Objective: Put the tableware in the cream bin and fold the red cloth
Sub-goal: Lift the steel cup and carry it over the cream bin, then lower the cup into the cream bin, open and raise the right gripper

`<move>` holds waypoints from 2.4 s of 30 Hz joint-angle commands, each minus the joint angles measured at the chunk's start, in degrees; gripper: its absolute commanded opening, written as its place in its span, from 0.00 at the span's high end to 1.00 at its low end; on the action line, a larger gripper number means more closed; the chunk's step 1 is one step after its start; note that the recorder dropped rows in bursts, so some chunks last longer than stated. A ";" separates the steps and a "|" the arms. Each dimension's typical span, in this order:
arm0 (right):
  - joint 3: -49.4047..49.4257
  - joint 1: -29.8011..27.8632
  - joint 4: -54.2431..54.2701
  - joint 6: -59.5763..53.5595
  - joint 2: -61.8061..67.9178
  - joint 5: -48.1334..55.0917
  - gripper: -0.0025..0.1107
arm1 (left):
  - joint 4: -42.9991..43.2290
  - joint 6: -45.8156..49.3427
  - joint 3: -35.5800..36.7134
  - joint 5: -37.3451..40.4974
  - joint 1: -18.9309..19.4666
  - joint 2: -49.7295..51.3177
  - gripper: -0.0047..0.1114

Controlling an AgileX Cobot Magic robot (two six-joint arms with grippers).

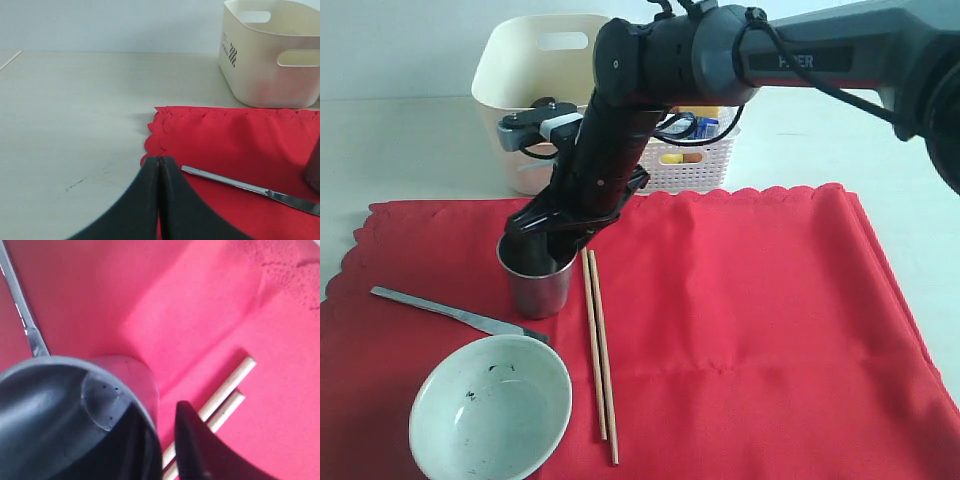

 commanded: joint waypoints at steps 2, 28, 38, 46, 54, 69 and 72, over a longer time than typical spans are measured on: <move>-0.43 0.13 0.00 0.11 0.50 0.08 0.98 | -0.50 -0.19 0.19 -0.30 0.06 -0.33 0.96; -0.58 0.01 -1.92 0.25 -14.50 -2.55 0.98 | -0.50 -0.19 0.19 -0.30 0.06 -0.33 0.96; -9.00 0.01 -6.01 6.36 -15.23 -4.97 0.98 | -0.50 -0.19 0.19 -0.30 0.06 -0.33 0.96; -12.32 0.01 -19.03 14.25 -14.88 -14.07 0.98 | -0.50 -0.19 0.19 -0.30 0.06 -0.33 0.96; -12.42 -4.03 -19.83 22.39 -9.35 -18.70 0.98 | -0.50 -0.19 0.19 -0.40 0.06 -0.33 0.96; -12.42 -6.29 -19.96 24.29 -0.79 -25.23 0.98 | -0.50 -0.19 0.19 -0.40 0.06 -0.33 0.96; -12.42 -6.29 -20.74 24.29 0.62 -25.91 0.98 | -0.50 -0.19 0.19 -0.40 0.06 -0.33 0.96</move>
